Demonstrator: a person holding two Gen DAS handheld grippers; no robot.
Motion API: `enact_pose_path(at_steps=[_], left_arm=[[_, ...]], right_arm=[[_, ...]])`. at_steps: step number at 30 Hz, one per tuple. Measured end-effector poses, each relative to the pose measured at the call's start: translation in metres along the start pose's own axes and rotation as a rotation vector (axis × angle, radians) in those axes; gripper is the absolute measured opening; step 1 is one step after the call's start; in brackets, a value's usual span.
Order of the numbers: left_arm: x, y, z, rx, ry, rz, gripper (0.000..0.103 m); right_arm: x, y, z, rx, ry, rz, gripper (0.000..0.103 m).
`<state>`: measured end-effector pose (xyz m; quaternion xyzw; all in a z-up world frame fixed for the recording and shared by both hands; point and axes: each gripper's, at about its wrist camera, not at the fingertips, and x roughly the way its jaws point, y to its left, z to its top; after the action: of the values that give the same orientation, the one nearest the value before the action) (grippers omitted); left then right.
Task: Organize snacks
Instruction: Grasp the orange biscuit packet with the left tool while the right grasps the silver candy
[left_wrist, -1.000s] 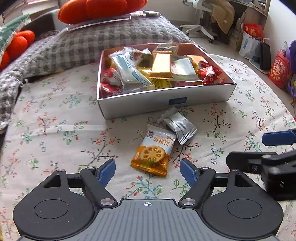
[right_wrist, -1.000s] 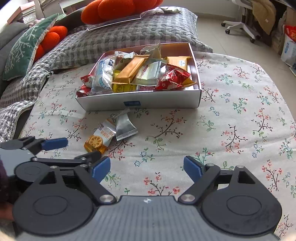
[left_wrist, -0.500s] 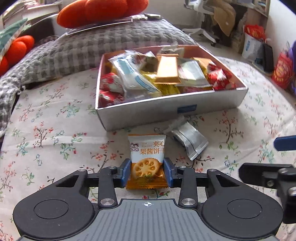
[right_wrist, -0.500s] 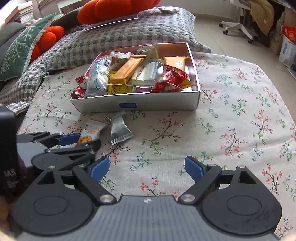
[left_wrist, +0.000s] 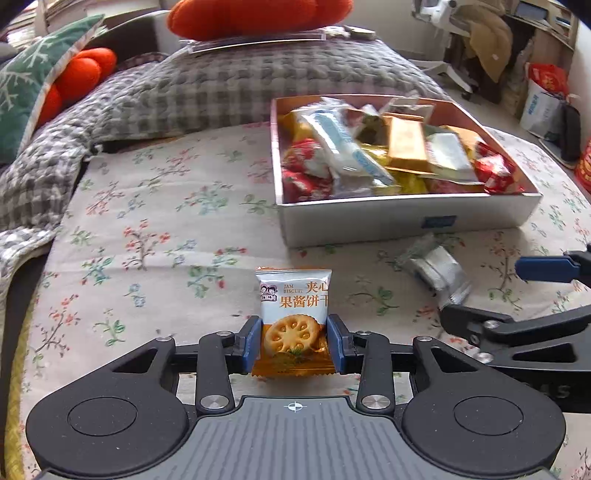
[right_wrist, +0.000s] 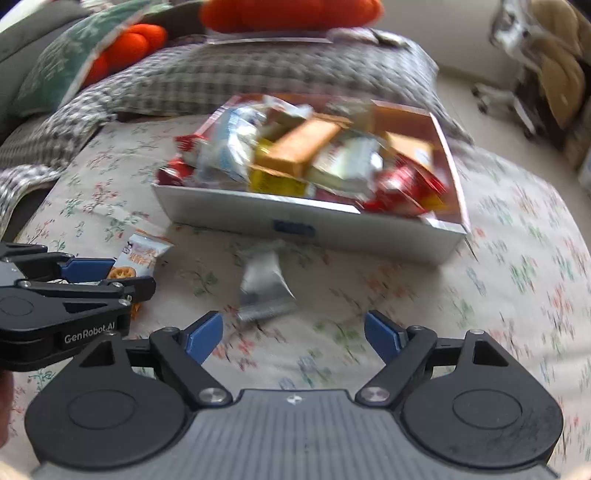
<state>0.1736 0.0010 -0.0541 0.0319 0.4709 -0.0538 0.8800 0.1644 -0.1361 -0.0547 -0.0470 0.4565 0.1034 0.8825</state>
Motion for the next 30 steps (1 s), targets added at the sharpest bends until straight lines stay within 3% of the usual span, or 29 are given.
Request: enact_pose_path(at_steps=[4, 9, 15, 18, 21, 30], left_arm=[[0.001, 0.01, 0.001, -0.033, 0.005, 0.017, 0.035], [0.006, 0.014, 0.001, -0.04, 0.017, 0.025, 0.036], [0.007, 0.014, 0.0, -0.043, 0.02, 0.024, 0.036], [0.007, 0.015, 0.001, -0.05, 0.022, 0.026, 0.036], [0.005, 0.016, 0.002, -0.055, 0.018, 0.023, 0.036], [0.003, 0.016, 0.002, -0.056, 0.01, 0.016, 0.036]], right_arm=[[0.01, 0.01, 0.008, -0.038, -0.044, 0.019, 0.072], [0.027, 0.017, 0.009, -0.069, -0.028, 0.025, 0.059], [0.026, 0.017, 0.009, -0.073, -0.042, 0.013, 0.055], [0.024, 0.019, 0.009, -0.088, -0.046, -0.024, 0.025], [0.014, 0.012, 0.014, -0.017, -0.037, 0.039, 0.024], [0.007, 0.012, 0.015, 0.04, -0.006, 0.062, 0.024]])
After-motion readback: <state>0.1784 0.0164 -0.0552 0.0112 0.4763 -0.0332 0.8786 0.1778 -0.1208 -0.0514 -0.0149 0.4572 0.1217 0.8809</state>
